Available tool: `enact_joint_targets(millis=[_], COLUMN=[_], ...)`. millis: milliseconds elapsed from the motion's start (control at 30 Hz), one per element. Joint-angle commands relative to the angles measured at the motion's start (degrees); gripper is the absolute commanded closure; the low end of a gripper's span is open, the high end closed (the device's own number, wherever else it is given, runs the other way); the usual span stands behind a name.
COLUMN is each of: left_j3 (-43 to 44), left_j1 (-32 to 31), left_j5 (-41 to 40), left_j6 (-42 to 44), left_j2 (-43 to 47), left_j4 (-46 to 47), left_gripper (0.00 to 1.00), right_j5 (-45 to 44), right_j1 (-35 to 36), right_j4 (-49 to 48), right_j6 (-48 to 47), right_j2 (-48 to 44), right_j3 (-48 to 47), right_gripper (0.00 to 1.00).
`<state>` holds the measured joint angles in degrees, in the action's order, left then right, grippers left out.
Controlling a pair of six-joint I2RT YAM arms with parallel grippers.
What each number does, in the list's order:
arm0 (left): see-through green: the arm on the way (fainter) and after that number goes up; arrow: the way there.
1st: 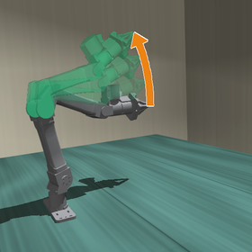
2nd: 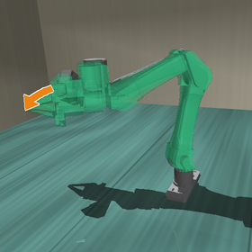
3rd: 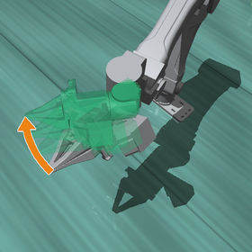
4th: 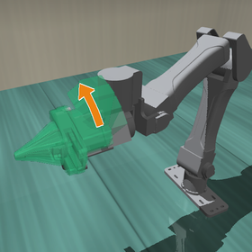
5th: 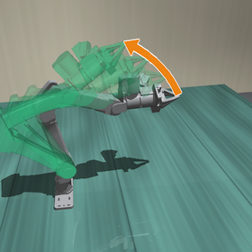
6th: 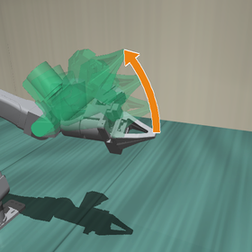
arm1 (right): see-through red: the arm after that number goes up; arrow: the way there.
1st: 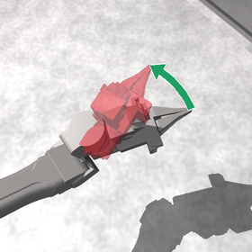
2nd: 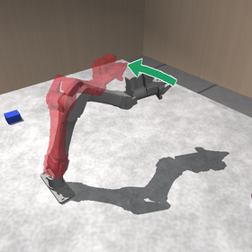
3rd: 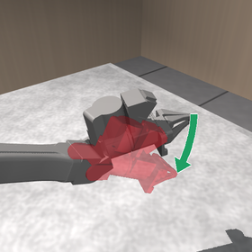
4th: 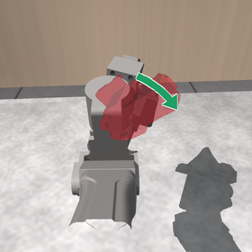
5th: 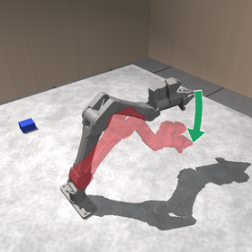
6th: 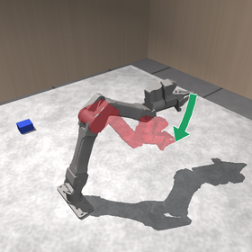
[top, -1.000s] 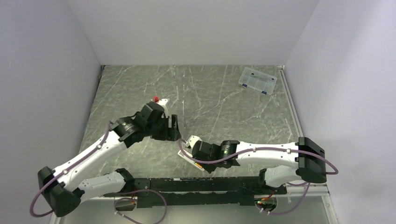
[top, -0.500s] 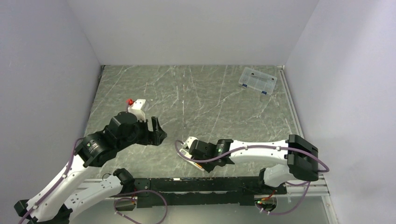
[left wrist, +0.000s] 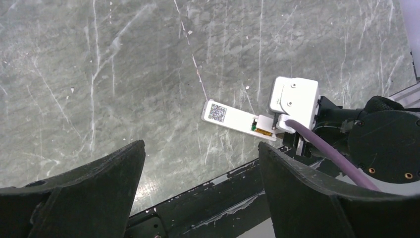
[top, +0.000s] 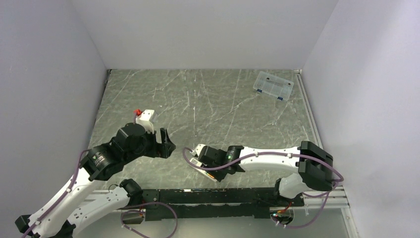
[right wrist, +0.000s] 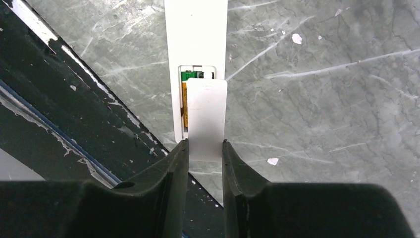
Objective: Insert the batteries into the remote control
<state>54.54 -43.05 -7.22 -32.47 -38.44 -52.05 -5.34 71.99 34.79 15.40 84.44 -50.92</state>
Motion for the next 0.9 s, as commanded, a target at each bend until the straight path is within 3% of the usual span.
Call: enact_joint_targets(millis=[0,867], left_j3=[-0.41,-0.67], left_j1=[-0.02,0.03], left_j5=[-0.62,-0.33], left_j6=[0.66,0.92], left_j2=[0.31,-0.49], left_j4=[2.17,2.32], left_gripper=[0.09,0.08], right_j5=[1.07,2.94], right_j1=[-0.27,-0.62], right_j4=[-1.27,-2.53], right_j6=[-0.98,-0.7], right_j2=[0.23,0.98], right_j3=[-2.26,-1.26], right_gripper=[0.96,0.92])
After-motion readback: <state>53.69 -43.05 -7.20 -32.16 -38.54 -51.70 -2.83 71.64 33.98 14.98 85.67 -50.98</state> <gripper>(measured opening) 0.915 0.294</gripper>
